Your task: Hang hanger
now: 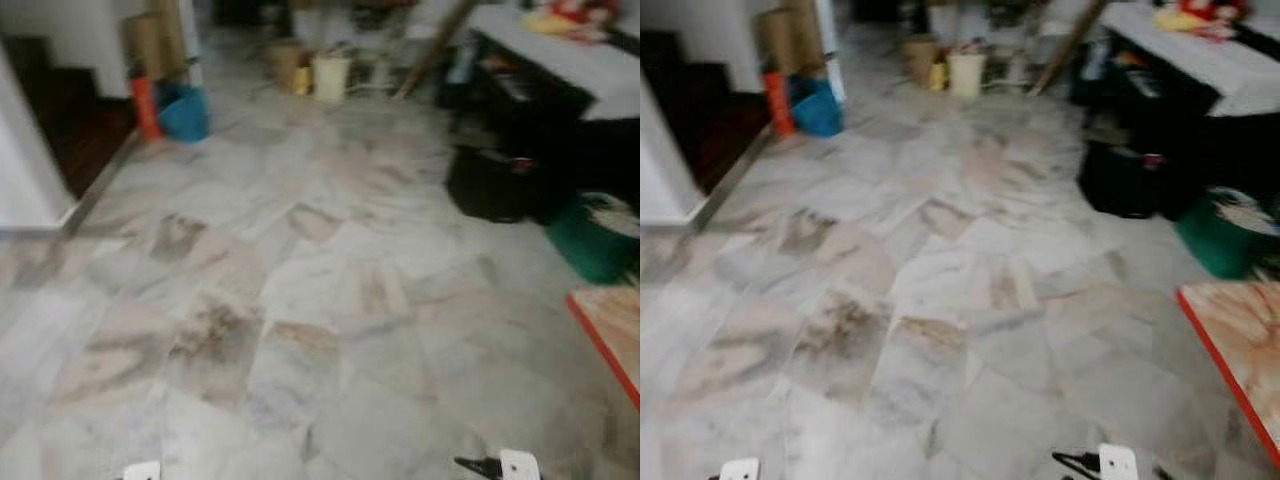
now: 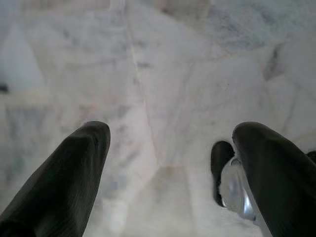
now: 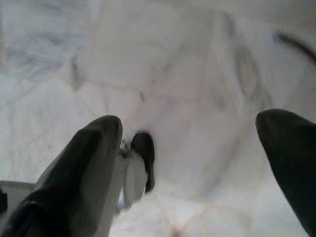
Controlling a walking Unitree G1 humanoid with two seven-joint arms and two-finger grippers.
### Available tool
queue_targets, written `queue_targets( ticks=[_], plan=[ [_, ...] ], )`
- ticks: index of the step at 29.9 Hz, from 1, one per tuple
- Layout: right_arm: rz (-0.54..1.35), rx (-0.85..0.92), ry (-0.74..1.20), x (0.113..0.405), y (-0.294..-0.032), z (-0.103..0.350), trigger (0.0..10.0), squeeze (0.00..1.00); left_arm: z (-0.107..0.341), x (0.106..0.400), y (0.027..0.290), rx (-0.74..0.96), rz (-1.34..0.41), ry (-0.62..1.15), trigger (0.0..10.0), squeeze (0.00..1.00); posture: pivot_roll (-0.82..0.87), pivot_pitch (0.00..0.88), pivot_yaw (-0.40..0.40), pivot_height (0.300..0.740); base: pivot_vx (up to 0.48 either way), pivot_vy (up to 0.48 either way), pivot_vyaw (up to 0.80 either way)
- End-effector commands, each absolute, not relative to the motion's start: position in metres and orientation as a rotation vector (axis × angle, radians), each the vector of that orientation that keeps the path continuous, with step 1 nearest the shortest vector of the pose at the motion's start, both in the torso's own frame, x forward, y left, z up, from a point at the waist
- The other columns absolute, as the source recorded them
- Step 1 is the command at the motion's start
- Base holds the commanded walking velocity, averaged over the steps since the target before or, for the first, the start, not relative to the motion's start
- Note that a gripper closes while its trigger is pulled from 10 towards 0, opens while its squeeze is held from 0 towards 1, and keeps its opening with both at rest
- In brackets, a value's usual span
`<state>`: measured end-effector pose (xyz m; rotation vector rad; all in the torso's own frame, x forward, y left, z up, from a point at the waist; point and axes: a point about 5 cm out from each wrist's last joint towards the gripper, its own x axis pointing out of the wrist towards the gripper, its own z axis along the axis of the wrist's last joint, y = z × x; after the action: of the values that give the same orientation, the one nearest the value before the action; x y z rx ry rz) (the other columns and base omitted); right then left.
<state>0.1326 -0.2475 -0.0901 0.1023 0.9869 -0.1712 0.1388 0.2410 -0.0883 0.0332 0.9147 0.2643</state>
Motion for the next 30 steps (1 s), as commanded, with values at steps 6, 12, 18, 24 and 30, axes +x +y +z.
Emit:
queue_targets(
  ticks=[6,12,18,24,30],
  plan=[
    [-0.177,0.109,0.991,0.1319,-0.2497,-0.0898,10.0,0.00,-0.0913,0.1356,0.2361,0.039,0.236,0.943,10.0,0.00,0.06,0.000,-0.007,0.740,0.000,0.000,-0.72],
    [-0.176,0.112,0.992,0.1310,-0.2493,-0.0902,10.0,0.00,-0.0921,0.1350,0.2341,0.065,0.210,0.954,10.0,0.00,0.05,0.000,-0.004,0.740,0.000,0.000,-0.71],
    [-0.166,0.117,0.991,0.1311,-0.2480,-0.0904,10.0,0.00,-0.0920,0.1352,0.2340,0.056,0.217,0.949,10.0,0.00,0.06,0.000,-0.005,0.740,0.000,0.000,-0.71],
    [-0.169,0.120,0.989,0.1305,-0.2485,-0.0904,10.0,0.00,-0.0924,0.1351,0.2327,0.061,0.209,0.953,10.0,0.00,0.06,0.000,-0.005,0.740,0.000,0.000,-0.71],
    [-0.171,0.119,0.990,0.1304,-0.2496,-0.0902,10.0,0.00,-0.0926,0.1359,0.2306,0.057,0.203,0.951,10.0,0.00,0.06,0.000,-0.011,0.740,0.000,0.000,-0.71]
  ],
)
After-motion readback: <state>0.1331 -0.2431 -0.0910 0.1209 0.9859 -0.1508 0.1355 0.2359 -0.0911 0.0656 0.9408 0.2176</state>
